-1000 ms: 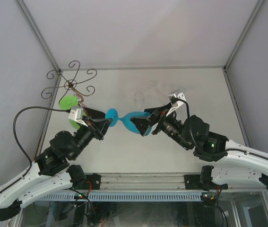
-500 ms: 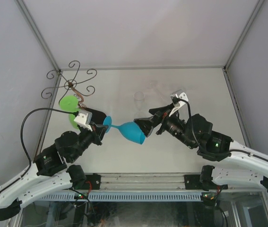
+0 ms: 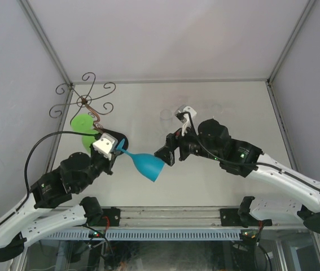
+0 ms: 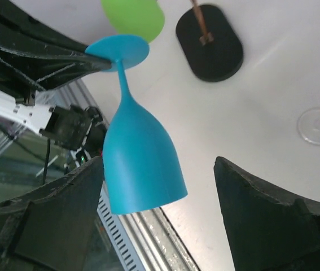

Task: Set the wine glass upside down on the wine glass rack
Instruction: Turn the wine glass upside down at the wine rack.

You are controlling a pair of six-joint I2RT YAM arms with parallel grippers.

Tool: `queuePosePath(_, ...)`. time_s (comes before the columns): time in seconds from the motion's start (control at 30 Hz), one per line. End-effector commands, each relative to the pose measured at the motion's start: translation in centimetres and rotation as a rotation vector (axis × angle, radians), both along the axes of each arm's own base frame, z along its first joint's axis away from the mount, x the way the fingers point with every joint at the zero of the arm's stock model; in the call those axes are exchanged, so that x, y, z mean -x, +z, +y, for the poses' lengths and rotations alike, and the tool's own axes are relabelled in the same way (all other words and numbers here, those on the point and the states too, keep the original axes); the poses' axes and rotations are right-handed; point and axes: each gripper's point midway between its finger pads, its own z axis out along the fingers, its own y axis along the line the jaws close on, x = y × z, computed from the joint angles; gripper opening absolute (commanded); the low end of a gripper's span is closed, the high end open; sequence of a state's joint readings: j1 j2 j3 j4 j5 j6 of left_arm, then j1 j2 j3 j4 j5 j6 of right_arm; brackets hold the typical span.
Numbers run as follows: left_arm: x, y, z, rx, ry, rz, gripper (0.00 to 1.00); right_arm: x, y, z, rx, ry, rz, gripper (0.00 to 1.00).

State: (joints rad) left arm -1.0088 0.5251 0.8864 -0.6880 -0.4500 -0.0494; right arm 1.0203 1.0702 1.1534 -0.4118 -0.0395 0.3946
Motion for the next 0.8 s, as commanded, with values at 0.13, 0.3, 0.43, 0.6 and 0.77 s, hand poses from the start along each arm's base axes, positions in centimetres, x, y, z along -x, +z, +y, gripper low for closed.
queuePosePath(0.13,0.8,1.4,-1.9,-0.121,-0.2,-0.067,0.0,1.9,0.4,3.9,-0.029,0.215,0.046,0.7)
queuePosePath(0.3,1.1,2.0,-2.8,-0.119,-0.251,-0.088,0.0,2.0,-1.1,5.7,-0.014,0.251,0.08,0.66)
queuePosePath(0.43,1.0,2.5,-3.9,-0.11,-0.29,-0.106,0.0,1.8,-2.4,6.6,0.009,0.262,0.097,0.61)
queuePosePath(0.6,0.6,2.6,-5.1,-0.136,-0.323,-0.119,0.0,1.2,-3.3,6.8,0.026,0.26,0.11,0.58)
queuePosePath(0.77,0.5,2.5,-5.3,-0.151,-0.336,-0.127,0.0,1.3,-3.8,7.5,0.015,0.283,0.136,0.53)
